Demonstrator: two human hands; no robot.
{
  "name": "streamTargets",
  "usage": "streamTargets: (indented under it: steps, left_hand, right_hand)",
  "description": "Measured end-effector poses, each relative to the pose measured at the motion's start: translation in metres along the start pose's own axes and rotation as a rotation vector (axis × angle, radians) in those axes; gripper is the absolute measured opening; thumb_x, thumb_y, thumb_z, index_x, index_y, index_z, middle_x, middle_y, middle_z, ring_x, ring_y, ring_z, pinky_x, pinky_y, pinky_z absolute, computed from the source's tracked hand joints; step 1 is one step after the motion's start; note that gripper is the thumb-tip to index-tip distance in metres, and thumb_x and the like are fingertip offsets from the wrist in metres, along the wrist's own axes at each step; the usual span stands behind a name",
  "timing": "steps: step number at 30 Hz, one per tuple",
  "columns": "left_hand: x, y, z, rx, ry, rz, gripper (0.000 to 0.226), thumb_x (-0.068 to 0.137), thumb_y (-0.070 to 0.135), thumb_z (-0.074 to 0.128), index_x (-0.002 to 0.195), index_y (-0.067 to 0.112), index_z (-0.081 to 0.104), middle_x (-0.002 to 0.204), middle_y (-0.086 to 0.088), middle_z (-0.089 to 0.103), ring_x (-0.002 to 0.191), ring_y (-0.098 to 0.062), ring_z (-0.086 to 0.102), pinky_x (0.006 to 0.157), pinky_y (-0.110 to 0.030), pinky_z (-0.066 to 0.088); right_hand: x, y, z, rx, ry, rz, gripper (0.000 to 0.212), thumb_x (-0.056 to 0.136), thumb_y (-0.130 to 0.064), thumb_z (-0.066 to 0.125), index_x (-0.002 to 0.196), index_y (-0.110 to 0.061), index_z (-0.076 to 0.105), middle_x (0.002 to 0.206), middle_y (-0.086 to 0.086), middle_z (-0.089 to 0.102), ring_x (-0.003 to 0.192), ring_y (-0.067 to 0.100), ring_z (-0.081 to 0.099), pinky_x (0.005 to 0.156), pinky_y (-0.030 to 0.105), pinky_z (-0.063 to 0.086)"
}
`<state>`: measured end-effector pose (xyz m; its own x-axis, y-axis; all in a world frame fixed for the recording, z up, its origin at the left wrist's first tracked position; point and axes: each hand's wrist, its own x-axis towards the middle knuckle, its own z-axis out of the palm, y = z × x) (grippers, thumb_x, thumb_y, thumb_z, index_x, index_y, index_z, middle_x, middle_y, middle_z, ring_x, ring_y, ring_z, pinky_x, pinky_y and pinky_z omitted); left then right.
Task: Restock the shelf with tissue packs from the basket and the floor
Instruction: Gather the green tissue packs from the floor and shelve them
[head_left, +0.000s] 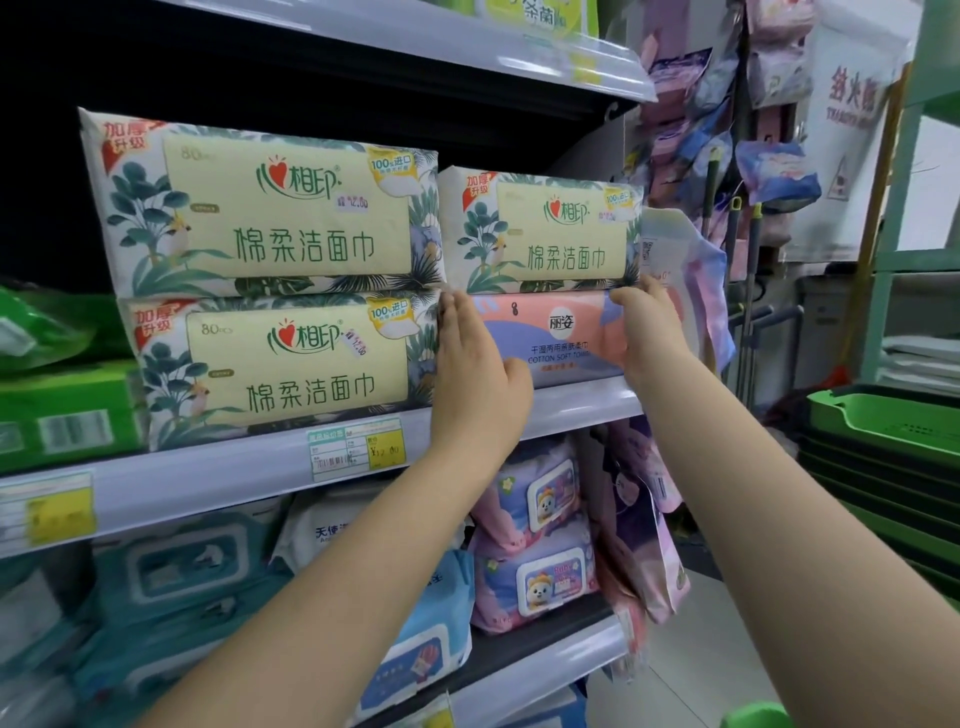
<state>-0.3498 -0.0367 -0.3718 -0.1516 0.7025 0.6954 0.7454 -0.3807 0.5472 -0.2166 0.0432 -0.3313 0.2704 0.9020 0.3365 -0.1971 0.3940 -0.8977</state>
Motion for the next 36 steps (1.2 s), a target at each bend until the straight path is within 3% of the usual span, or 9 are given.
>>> streamTargets:
  steps: [4,8,11,13,15,17,24,31,36]
  left_hand:
    - [-0.03,0.008,-0.023,-0.018,0.017,0.11,0.066,0.095,0.014,0.039,0.149,0.011,0.0,0.158,-0.001,0.003,0.143,-0.009,0.003,0.109,-0.011,0.0]
    - [-0.055,0.011,-0.061,-0.016,0.155,0.186,0.063,0.095,0.017,0.04,0.149,0.019,0.007,0.155,0.01,0.008,0.131,0.011,0.002,0.095,0.008,-0.006]
    - [-0.056,-0.003,-0.09,0.089,0.353,0.206,0.06,0.093,0.021,0.038,0.148,0.018,0.013,0.156,0.005,0.008,0.136,0.005,0.004,0.099,0.007,-0.005]
    - [-0.051,-0.016,-0.107,0.144,0.467,0.156,0.06,0.092,0.02,0.039,0.147,0.016,0.015,0.157,0.0,0.008,0.142,-0.007,0.006,0.109,-0.004,0.0]
    - [-0.045,-0.028,-0.123,0.15,0.524,0.052,0.061,0.093,0.016,0.043,0.148,0.015,0.014,0.157,-0.002,0.007,0.144,-0.015,0.007,0.117,-0.025,0.008]
    - [-0.04,-0.038,-0.136,0.147,0.515,-0.07,0.064,0.094,0.017,0.043,0.148,0.016,0.009,0.157,-0.001,0.005,0.144,-0.016,0.006,0.117,-0.033,0.01]
    - [-0.03,-0.059,-0.156,0.085,0.405,-0.277,0.07,0.094,0.021,0.044,0.15,0.017,0.002,0.156,-0.003,0.015,0.14,-0.024,0.022,0.113,-0.041,0.025]
    - [-0.031,-0.063,-0.156,0.036,0.431,-0.273,0.067,0.093,0.017,0.043,0.149,0.016,0.007,0.152,-0.002,0.024,0.134,-0.023,0.033,0.106,-0.037,0.032]
    - [-0.03,-0.065,-0.155,0.031,0.449,-0.267,0.066,0.091,0.016,0.044,0.149,0.015,0.012,0.15,-0.006,0.029,0.132,-0.026,0.036,0.105,-0.042,0.036]
  right_hand:
    - [-0.028,-0.004,0.015,-0.149,0.151,-0.282,0.06,0.07,-0.018,0.044,0.131,-0.016,0.042,0.124,0.005,0.049,0.116,0.025,0.046,0.104,0.046,0.038]
    - [-0.057,-0.004,0.037,-0.194,0.061,-0.504,0.054,0.084,-0.002,0.043,0.137,-0.009,0.037,0.139,0.005,0.041,0.131,0.017,0.035,0.111,0.033,0.028]
    - [-0.077,-0.003,0.053,-0.188,-0.032,-0.609,0.048,0.086,0.003,0.043,0.133,-0.007,0.041,0.128,0.005,0.047,0.121,0.014,0.043,0.1,0.017,0.036]
    - [-0.085,-0.003,0.063,-0.178,-0.133,-0.588,0.045,0.088,0.002,0.043,0.131,-0.009,0.043,0.118,0.001,0.048,0.11,0.012,0.047,0.086,0.007,0.038]
    - [-0.091,-0.003,0.071,-0.181,-0.237,-0.54,0.044,0.088,0.0,0.044,0.131,-0.012,0.043,0.112,0.0,0.05,0.103,0.013,0.05,0.083,0.015,0.042]
    - [-0.095,-0.002,0.078,-0.174,-0.307,-0.467,0.046,0.088,0.0,0.044,0.132,-0.012,0.041,0.109,0.0,0.05,0.097,0.01,0.05,0.083,0.02,0.043]
    - [-0.1,0.0,0.091,-0.184,-0.451,-0.275,0.042,0.087,0.004,0.043,0.125,-0.012,0.05,0.1,-0.003,0.059,0.097,0.014,0.054,0.094,0.033,0.044]
    - [-0.102,0.0,0.089,-0.193,-0.512,-0.265,0.054,0.084,0.013,0.04,0.131,-0.013,0.048,0.12,0.001,0.061,0.107,0.009,0.057,0.101,0.032,0.044]
    - [-0.102,0.006,0.089,-0.206,-0.563,-0.248,0.063,0.082,0.015,0.039,0.13,-0.024,0.047,0.116,0.007,0.063,0.114,0.035,0.05,0.098,0.054,0.039]
